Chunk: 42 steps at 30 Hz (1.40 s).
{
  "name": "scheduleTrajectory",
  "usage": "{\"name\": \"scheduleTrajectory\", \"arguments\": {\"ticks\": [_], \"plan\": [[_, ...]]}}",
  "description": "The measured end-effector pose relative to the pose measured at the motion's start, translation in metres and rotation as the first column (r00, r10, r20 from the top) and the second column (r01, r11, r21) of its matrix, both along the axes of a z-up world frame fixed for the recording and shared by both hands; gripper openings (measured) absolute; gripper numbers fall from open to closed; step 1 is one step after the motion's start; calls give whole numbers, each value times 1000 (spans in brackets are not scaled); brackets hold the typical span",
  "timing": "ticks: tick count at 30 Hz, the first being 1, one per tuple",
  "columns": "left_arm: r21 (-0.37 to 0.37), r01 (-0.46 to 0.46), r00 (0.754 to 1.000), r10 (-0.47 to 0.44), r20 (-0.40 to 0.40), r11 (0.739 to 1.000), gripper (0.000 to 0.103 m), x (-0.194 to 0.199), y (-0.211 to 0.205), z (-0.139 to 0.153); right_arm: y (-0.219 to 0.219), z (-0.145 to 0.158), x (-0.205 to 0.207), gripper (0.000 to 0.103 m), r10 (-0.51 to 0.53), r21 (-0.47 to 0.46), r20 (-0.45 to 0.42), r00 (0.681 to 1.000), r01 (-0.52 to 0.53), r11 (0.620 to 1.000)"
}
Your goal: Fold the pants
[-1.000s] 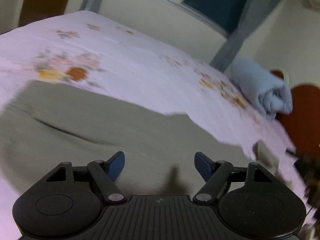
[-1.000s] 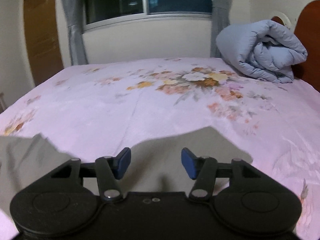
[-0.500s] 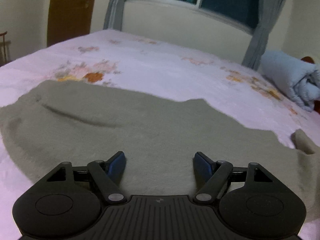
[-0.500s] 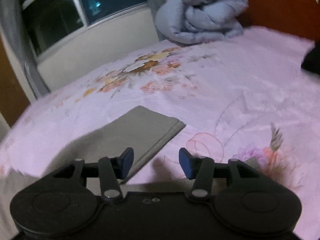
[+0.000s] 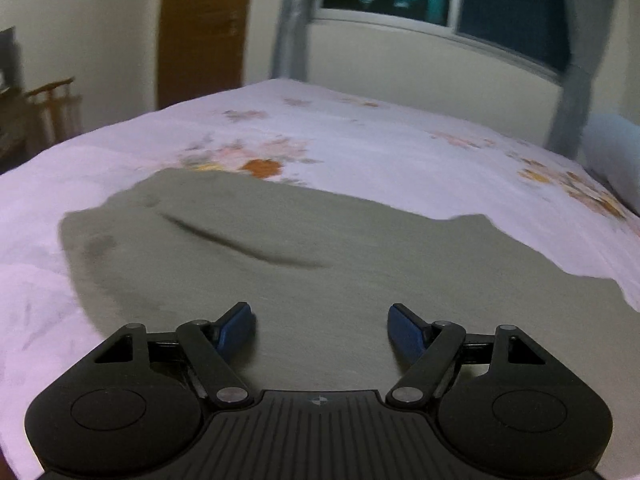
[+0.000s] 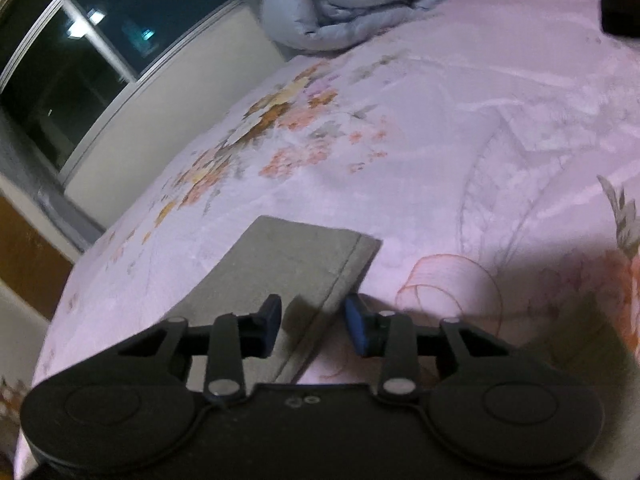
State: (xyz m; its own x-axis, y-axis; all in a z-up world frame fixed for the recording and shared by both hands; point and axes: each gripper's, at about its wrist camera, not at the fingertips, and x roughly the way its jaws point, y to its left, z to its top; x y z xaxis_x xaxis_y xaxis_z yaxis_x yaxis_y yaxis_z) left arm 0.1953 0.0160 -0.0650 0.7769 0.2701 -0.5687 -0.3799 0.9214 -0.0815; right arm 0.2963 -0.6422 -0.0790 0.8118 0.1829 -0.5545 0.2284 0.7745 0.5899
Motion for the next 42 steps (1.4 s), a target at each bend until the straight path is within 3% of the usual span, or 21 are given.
{"name": "scheduleTrajectory", "arguments": {"ticks": [7,8,9,10,13,18,21,23,28,34,40,42], "plan": [[11,31,998,-30,-55,999,76,8,17,-12,-10,-12,13,25,-60,138,-31,998,64,988],[14,35,998,-34,-59,999,77,9,17,-13,-10,-12,15,16,-61,144,-41,997,67,987],[11,38,997,-37,-64,999,77,12,18,-13,-11,-13,16,0,-60,150,-53,997,68,986],[-2,41,997,-41,-72,999,77,13,20,-11,-11,-12,15,0,-59,160,-51,997,66,985],[-38,69,993,-73,-94,997,76,13,29,-4,-9,12,-6,0,-67,112,26,997,64,992],[-112,234,956,-249,-152,966,77,20,53,-2,-5,86,-77,0,-55,-40,177,983,63,997],[-178,301,933,-328,-151,937,77,21,69,-2,-13,116,-121,0,-65,-97,202,977,86,992],[-211,338,917,-371,-145,917,77,22,78,-3,-18,119,-144,0,-70,-127,183,981,94,987],[-209,391,897,-422,-129,896,77,20,83,-6,-28,86,-181,0,-121,-104,106,987,132,986],[-198,395,897,-424,-128,897,77,20,81,-7,-41,22,-202,0,-212,20,4,977,212,977],[-231,434,872,-471,-137,871,77,21,89,-4,-40,29,-203,0,-200,25,64,978,198,980],[-257,448,863,-489,-129,857,77,22,95,-4,-43,19,-198,1,-184,-8,31,982,184,983]]}}
